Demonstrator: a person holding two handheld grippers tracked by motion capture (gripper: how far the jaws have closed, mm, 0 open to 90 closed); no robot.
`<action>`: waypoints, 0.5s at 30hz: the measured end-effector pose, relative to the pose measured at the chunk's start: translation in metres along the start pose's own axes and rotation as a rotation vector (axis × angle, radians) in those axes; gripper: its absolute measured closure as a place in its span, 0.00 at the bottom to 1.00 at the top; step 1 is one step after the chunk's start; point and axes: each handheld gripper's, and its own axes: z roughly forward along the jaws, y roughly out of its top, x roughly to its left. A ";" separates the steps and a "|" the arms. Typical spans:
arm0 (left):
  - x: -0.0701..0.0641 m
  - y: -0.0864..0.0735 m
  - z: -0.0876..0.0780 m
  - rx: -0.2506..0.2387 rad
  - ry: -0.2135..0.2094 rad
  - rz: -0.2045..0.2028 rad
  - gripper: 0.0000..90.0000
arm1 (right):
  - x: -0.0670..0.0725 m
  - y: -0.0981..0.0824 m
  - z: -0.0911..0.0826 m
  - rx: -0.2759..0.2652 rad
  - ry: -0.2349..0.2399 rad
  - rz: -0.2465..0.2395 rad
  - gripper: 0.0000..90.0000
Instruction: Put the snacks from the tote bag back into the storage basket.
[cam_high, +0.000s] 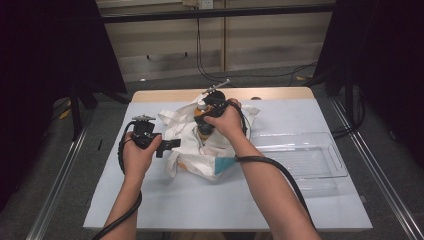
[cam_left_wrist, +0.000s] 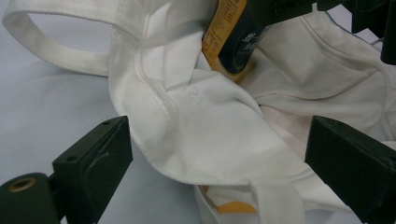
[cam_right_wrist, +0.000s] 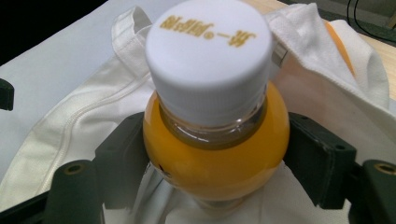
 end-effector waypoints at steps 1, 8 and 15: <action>0.000 0.000 0.000 0.003 -0.001 0.003 0.08 | 0.000 0.001 -0.001 0.001 0.003 0.003 0.30; 0.000 0.000 0.000 0.004 0.000 0.004 0.08 | -0.001 0.002 0.000 -0.012 0.007 -0.001 0.30; 0.000 0.000 0.000 -0.006 -0.004 -0.005 0.08 | -0.001 0.003 0.001 -0.016 0.018 0.004 0.33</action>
